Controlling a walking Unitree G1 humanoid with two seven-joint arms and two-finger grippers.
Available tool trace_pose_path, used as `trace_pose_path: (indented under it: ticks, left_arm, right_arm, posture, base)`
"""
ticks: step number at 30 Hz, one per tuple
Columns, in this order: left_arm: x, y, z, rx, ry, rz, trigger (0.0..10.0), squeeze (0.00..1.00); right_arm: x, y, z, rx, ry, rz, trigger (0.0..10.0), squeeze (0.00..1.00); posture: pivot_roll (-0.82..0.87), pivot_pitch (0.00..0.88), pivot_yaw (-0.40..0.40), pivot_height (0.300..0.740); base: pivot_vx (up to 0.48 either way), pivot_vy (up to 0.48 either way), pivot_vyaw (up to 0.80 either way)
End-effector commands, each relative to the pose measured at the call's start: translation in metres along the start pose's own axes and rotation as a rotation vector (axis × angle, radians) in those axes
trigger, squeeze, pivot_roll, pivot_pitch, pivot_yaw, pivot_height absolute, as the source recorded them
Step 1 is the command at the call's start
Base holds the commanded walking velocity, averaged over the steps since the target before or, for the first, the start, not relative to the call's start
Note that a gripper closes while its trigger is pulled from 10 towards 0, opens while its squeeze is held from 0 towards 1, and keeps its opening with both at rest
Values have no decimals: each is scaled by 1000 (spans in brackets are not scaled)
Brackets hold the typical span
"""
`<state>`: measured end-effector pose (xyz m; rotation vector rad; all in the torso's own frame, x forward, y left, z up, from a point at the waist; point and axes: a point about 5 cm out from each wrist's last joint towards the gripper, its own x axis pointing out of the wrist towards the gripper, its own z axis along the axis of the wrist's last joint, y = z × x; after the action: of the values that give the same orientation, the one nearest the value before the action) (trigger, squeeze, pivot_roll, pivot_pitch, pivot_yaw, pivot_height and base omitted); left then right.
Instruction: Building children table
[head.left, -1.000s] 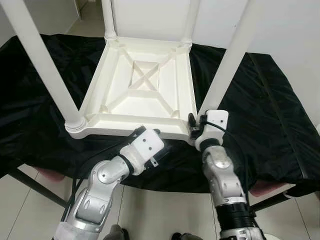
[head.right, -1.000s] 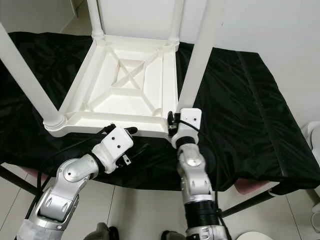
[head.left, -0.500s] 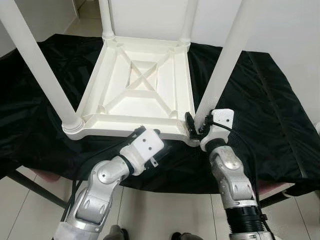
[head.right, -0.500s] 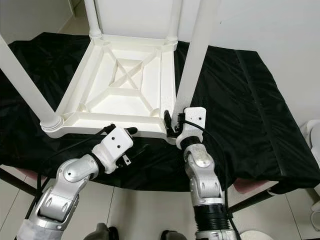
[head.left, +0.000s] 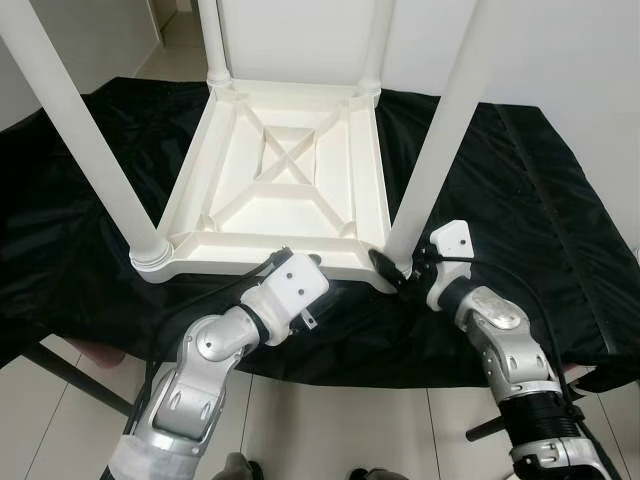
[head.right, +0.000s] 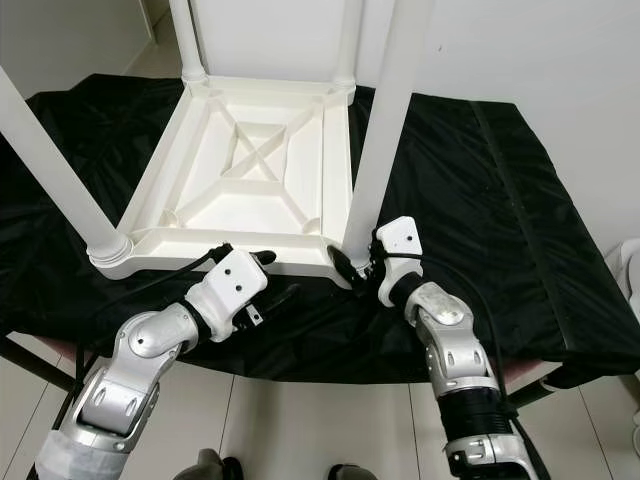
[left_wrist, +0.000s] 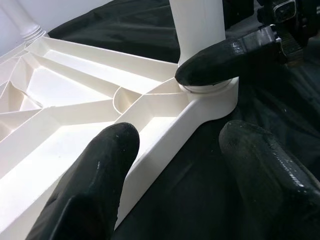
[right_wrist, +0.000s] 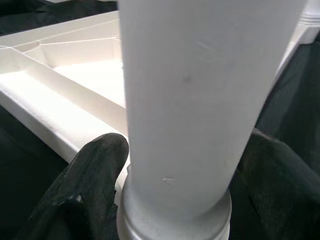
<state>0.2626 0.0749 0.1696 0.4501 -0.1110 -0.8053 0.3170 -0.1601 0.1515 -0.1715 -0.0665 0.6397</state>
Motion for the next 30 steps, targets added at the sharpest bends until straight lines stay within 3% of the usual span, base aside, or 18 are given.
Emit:
trace_pose_path:
  ticks: [1,6,7,8,9,10,11,18,19,27,30]
  left_arm:
    - [1,0,-4,-10,11,29,10000,0]
    - [4,-2,-3,-1,3,12,10000,0]
    - [7,-1,-2,-2,-7,11,10000,0]
    - [7,-1,-2,-2,-7,11,10000,0]
    - [9,1,-2,2,-9,14,10000,0]
    - [10,3,-2,3,-10,17,10000,0]
    - [11,4,-3,4,-9,19,10000,0]
    - [7,6,-6,4,3,26,10000,0]
    - [7,4,-6,1,4,25,10000,0]
    - [5,-2,-7,-13,7,14,10000,0]
    - [5,-2,-9,-13,5,24,10000,0]
  right_arm:
    - [0,1,-2,-2,6,49,10000,0]
    - [4,-1,-7,-9,11,115,9922,0]
    - [6,-2,-8,-12,12,129,6980,0]
    - [6,-2,-8,-12,12,129,6980,0]
    - [9,-3,-8,-18,11,137,1961,0]
    - [10,-4,-8,-21,8,144,1961,0]
    - [11,-4,-9,-18,5,150,0,0]
    - [5,0,-15,8,8,148,0,0]
    - [5,1,-15,17,7,140,10000,0]
    - [3,3,-17,45,-19,24,10000,0]
    - [2,4,-17,72,-34,-124,10000,0]
  posture:
    - [-132,92,34,740]
    - [-133,45,44,740]
    - [-131,40,44,740]
    - [-131,40,44,740]
    - [-128,30,49,740]
    - [-128,30,49,740]
    - [-126,27,49,740]
    - [-116,42,41,740]
    - [-115,54,38,740]
    - [-117,65,21,740]
    - [-113,50,-7,740]
  base:
    - [0,0,0]
    - [0,0,0]
    - [0,0,0]
    - [0,0,0]
    - [0,0,0]
    - [0,0,0]
    - [0,0,0]
    - [0,0,0]
    - [0,0,0]
    - [0,0,0]
    - [0,0,0]
